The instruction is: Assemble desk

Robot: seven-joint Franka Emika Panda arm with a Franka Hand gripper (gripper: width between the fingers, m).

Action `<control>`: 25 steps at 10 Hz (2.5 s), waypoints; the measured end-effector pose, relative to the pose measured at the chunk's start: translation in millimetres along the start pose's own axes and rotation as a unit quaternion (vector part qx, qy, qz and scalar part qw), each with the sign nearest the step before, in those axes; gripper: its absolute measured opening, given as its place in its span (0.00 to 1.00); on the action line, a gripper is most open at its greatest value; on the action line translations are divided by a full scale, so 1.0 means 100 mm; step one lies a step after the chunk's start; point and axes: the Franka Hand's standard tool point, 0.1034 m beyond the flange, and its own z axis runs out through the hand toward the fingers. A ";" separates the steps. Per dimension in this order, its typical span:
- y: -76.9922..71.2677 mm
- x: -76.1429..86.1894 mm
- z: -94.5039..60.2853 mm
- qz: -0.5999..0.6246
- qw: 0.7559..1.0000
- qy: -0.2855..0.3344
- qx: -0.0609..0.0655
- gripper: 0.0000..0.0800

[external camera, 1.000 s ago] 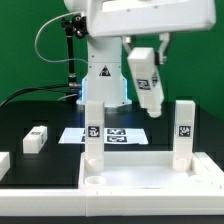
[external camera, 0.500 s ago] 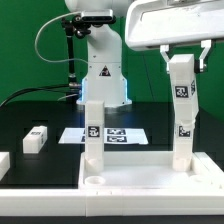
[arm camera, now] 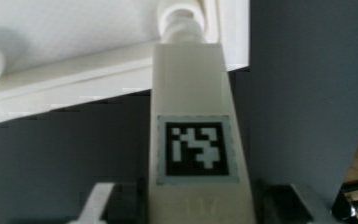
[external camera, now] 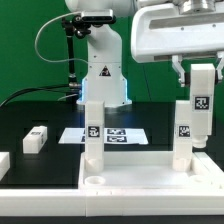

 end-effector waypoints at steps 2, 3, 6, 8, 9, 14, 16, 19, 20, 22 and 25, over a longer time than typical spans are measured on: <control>-0.02 -0.01 0.01 -0.004 1.000 -0.003 0.004 0.36; -0.03 0.01 0.01 -0.018 1.000 0.005 0.007 0.36; -0.10 0.15 0.14 -0.102 0.991 0.086 0.031 0.36; -0.15 0.13 0.15 -0.094 0.991 0.090 0.034 0.36; -0.13 0.13 0.15 -0.096 0.991 0.090 0.032 0.36; 0.00 0.00 0.27 -0.158 0.983 0.093 0.020 0.36; 0.06 -0.02 0.27 -0.145 0.988 0.060 0.013 0.36; 0.05 -0.01 0.30 -0.144 0.989 0.042 0.010 0.36; 0.05 -0.02 0.30 -0.144 0.989 0.041 0.009 0.36; -0.01 -0.10 0.36 -0.149 0.988 0.035 0.010 0.36; -0.03 -0.18 0.43 -0.149 0.988 0.028 0.010 0.36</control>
Offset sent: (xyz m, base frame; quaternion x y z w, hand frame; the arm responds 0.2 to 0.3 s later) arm 0.0331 -0.0296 0.0095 -0.0560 0.2196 -0.2253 0.9475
